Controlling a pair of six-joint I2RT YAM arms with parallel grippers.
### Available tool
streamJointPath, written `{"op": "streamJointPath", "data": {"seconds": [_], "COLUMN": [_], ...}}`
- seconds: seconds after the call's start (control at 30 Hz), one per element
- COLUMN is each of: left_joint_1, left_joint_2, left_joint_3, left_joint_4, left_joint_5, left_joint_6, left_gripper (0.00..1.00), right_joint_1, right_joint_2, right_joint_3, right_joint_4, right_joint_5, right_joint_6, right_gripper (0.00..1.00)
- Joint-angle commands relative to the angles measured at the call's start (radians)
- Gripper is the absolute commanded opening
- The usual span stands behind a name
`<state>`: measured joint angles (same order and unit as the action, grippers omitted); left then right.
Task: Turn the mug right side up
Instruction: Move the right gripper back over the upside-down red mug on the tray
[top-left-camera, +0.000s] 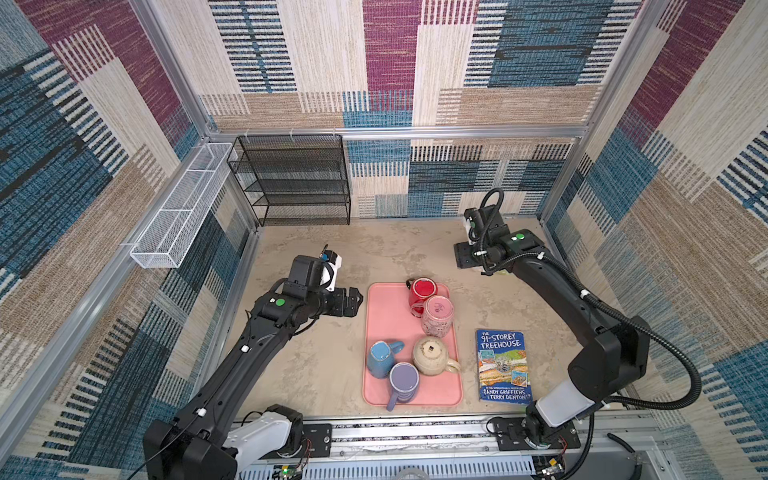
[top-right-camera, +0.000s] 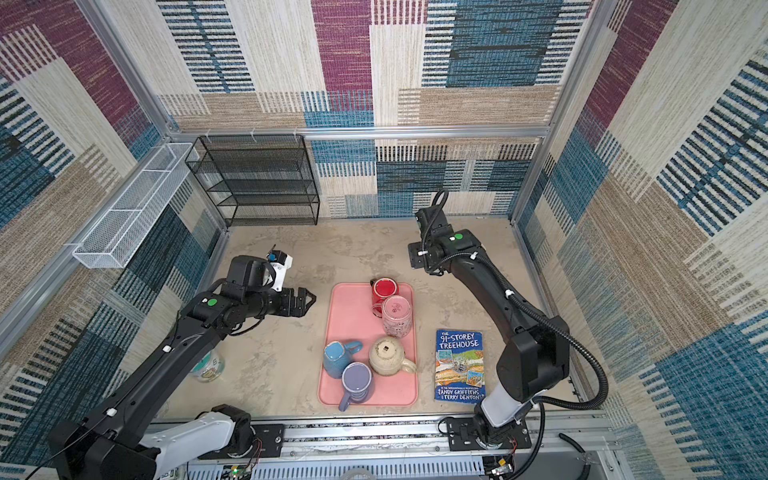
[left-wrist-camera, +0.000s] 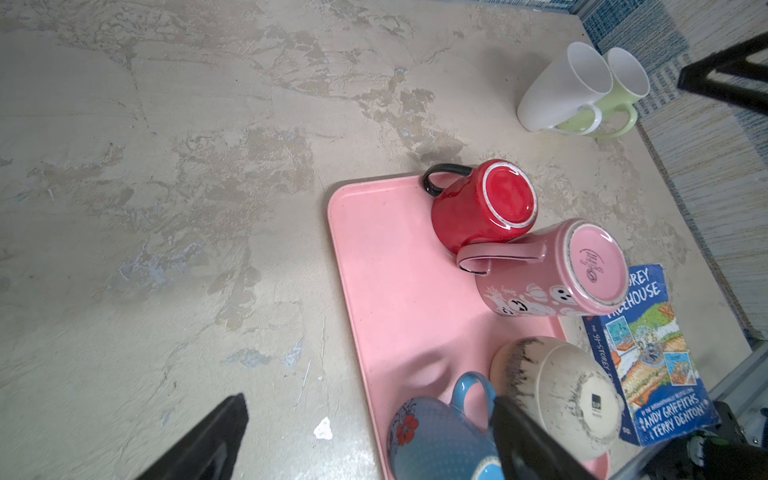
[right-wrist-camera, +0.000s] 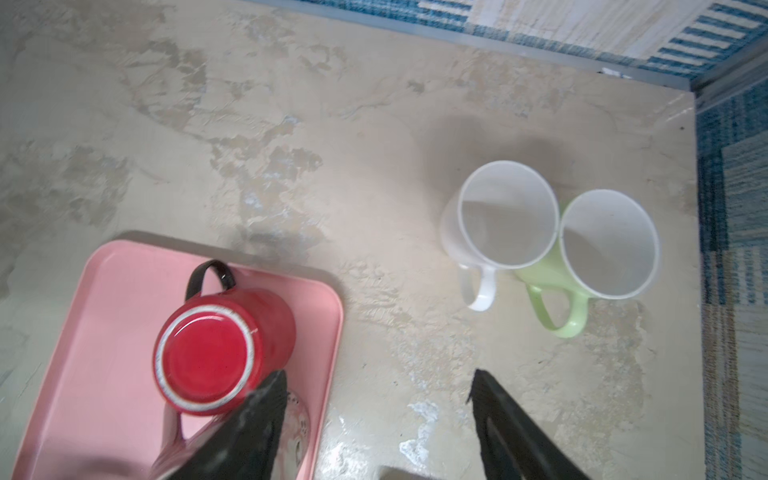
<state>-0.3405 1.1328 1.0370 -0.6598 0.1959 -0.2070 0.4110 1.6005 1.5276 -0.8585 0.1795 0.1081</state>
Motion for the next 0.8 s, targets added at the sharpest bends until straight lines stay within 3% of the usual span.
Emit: {"op": "streamJointPath", "data": {"seconds": [0.0,0.33,0.77], "left_joint_1": [0.002,0.002,0.0], "left_joint_2": [0.005,0.018,0.013], "left_joint_3": [0.0,0.001,0.001], "left_joint_4": [0.01,0.002,-0.002], "left_joint_5": [0.024,0.027,0.028], "left_joint_6": [0.021,0.024,0.024], "left_gripper": [0.96,0.95,0.94], "right_joint_1": [0.048,0.119,0.138], "right_joint_2": [-0.026,-0.021,0.108], "right_joint_3": [-0.039,-0.122,-0.069], "right_joint_4": [0.022,0.08,0.125], "right_joint_5": [0.007,-0.046,-0.119], "right_joint_6": [0.03,0.038,0.015], "right_gripper": [0.73,0.72,0.68]}}
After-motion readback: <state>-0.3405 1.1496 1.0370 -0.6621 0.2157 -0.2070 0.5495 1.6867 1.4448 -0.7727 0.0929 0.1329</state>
